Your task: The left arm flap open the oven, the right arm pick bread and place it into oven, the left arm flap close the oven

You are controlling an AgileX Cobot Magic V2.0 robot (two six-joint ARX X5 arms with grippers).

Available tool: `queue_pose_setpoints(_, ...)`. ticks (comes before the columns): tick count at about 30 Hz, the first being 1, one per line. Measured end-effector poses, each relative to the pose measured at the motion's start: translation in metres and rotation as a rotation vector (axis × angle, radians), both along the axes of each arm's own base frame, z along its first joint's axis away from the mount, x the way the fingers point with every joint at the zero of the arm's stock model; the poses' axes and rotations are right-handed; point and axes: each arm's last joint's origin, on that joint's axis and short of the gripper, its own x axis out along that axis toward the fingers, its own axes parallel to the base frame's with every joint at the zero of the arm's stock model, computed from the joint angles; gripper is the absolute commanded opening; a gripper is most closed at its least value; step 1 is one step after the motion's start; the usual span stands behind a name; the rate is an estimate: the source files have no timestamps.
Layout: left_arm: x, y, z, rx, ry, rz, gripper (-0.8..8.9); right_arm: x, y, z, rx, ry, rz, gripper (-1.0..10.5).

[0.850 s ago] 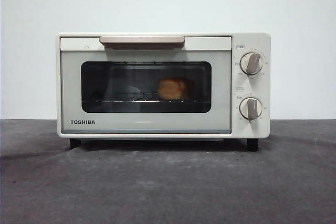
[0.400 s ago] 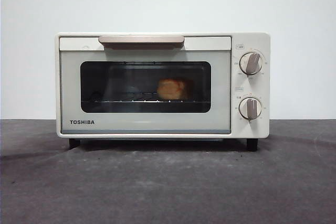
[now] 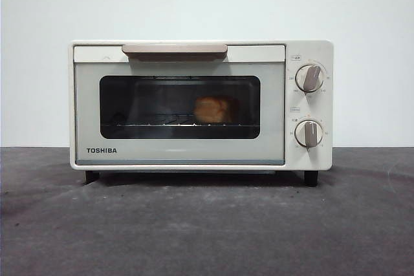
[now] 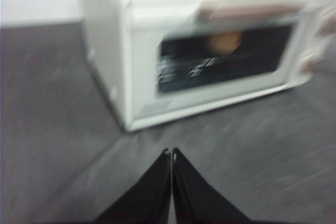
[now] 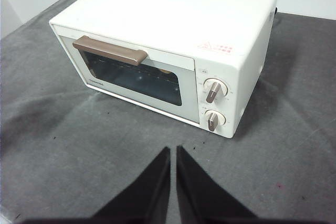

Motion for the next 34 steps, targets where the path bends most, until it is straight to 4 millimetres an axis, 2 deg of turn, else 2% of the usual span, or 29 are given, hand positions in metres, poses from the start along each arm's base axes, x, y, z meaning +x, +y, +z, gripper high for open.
queue_pose_setpoints(3, 0.002, 0.002, -0.032, -0.007, 0.036, 0.081, 0.10, 0.000, 0.000, 0.000, 0.000, 0.000, 0.000, 0.2)
queue_pose_setpoints(7, 0.002, 0.004, -0.048, -0.006, 0.027, 0.169, 0.10, 0.000, 0.000, 0.000, 0.000, 0.000, 0.000, 0.2)
queue_pose_setpoints(15, 0.002, 0.012, -0.047, 0.009, -0.094, 0.414, 0.10, 0.000, 0.000, 0.000, 0.000, 0.000, -0.001, 0.2)
queue_pose_setpoints(34, 0.002, 0.012, -0.047, 0.011, -0.093, 0.424, 0.10, 0.000, 0.000, 0.000, -0.001, 0.000, -0.002, 0.2)
